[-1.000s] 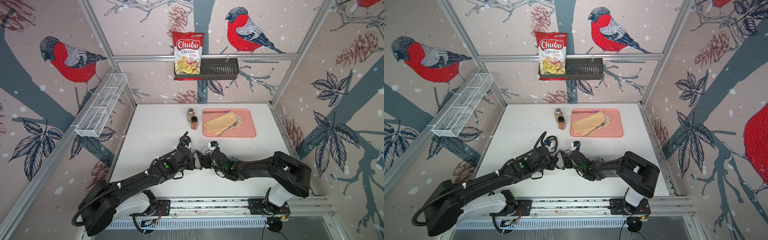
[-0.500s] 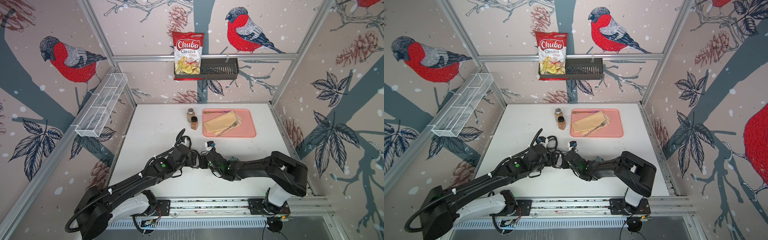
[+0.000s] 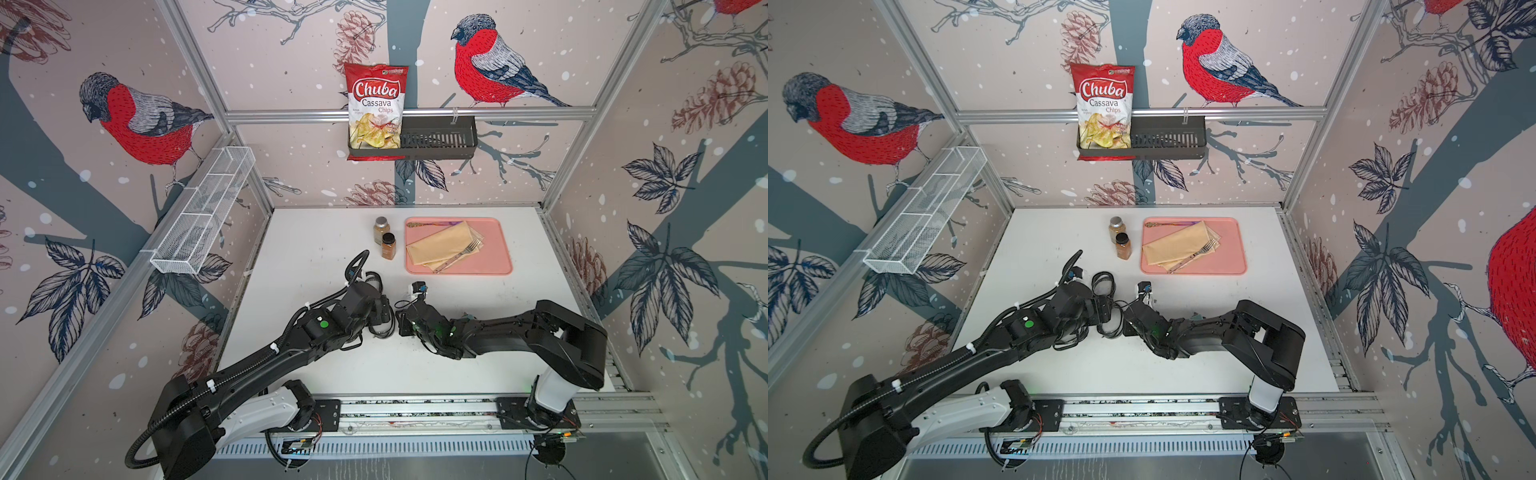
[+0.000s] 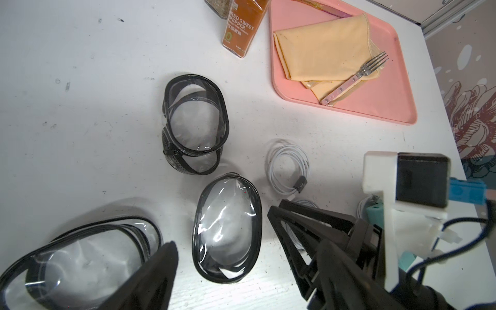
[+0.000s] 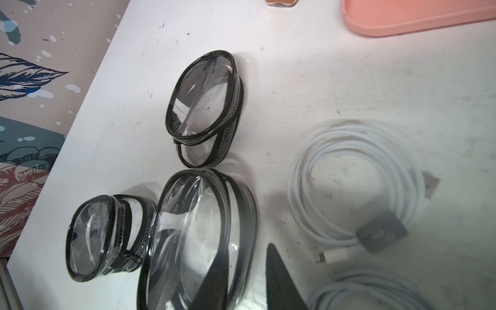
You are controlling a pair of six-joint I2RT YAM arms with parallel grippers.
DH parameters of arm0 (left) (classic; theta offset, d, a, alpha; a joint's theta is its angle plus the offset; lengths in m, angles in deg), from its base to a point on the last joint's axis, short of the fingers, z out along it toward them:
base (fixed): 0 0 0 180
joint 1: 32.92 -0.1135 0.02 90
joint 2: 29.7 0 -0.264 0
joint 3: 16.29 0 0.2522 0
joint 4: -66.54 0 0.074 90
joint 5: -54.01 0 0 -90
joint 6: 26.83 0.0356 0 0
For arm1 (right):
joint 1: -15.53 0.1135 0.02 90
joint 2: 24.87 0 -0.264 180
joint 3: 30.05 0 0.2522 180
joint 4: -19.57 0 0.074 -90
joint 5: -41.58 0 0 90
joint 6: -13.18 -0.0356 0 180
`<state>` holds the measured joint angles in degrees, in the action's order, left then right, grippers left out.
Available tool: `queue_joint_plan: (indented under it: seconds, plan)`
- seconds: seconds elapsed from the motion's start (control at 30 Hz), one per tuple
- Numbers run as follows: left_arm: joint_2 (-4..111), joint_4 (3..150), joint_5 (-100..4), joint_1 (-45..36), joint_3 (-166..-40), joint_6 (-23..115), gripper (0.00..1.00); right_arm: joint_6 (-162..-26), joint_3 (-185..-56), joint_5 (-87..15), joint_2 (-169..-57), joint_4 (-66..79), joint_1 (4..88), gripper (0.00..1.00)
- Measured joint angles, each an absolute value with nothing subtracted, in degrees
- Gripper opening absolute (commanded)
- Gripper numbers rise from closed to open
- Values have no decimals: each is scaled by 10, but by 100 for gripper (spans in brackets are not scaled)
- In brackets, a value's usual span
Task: Pack away charging kits
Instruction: Place the storage bag at the center of the board, then pick up the storage bag at the center of the board.
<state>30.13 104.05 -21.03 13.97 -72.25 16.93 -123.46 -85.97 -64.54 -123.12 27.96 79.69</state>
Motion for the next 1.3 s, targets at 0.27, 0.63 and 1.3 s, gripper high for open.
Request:
queue_joint_plan:
  seconds: [0.27,0.63,1.3]
  plan:
    - [342,1054,-219,137,-746,169,82,-1240,-831,-661,-1170,271,796,32]
    - [478,1080,-240,154,-779,171,75,-1252,-685,-686,-1000,250,702,36]
    - [632,1167,-155,225,-874,160,65,-1264,-633,-693,-917,242,689,38]
